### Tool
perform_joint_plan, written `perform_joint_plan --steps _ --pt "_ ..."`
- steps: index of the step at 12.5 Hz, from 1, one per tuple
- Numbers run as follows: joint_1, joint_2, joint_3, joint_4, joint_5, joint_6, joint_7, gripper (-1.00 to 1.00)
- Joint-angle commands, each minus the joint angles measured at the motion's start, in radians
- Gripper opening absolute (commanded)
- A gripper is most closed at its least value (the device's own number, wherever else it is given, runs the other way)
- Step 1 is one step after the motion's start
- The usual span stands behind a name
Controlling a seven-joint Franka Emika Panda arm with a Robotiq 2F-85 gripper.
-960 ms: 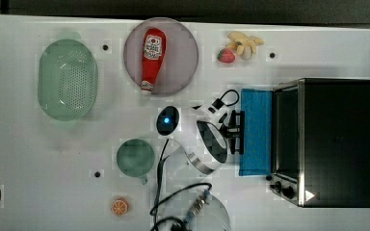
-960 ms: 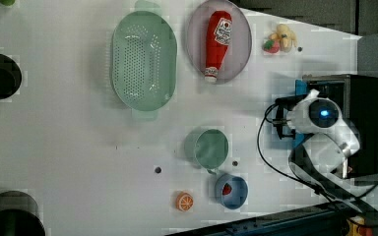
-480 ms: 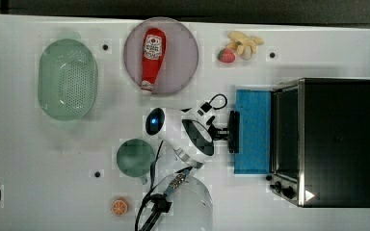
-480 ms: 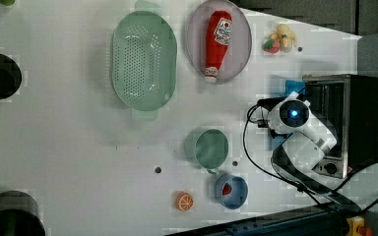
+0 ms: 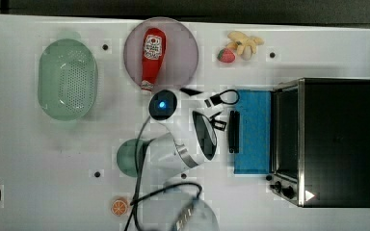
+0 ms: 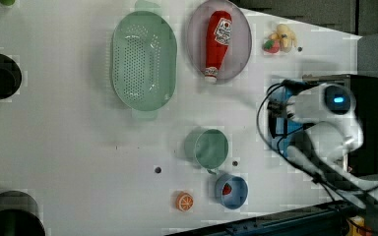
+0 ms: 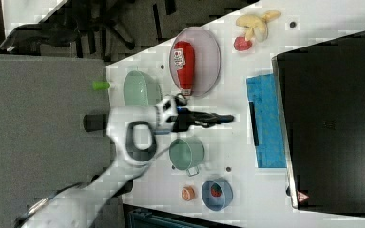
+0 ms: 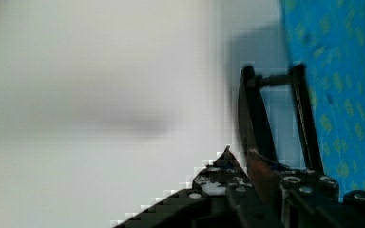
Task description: Flap open oven.
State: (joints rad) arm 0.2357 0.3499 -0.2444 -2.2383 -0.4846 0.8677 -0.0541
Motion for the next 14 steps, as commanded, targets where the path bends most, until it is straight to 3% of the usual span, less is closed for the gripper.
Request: perform_joint_plan --steps 1,5,6,11,14 --pt "-0.007 -0.225 -0.002 0.062 0.178 -0.079 0.060 -0.65" --pt "-0.008 -0.419 -0.022 0.134 0.449 -0.417 0.068 -0.65" --pt "-0.008 -0.451 -0.029 0.168 0.474 -0.499 0.069 -0.65" --pt "-0.009 -0.570 -0.034 0.312 0.449 -0.667 0.071 -0.65" --pt "-0.010 -0.596 -0.036 0.351 0.438 -0.782 0.184 -0.65"
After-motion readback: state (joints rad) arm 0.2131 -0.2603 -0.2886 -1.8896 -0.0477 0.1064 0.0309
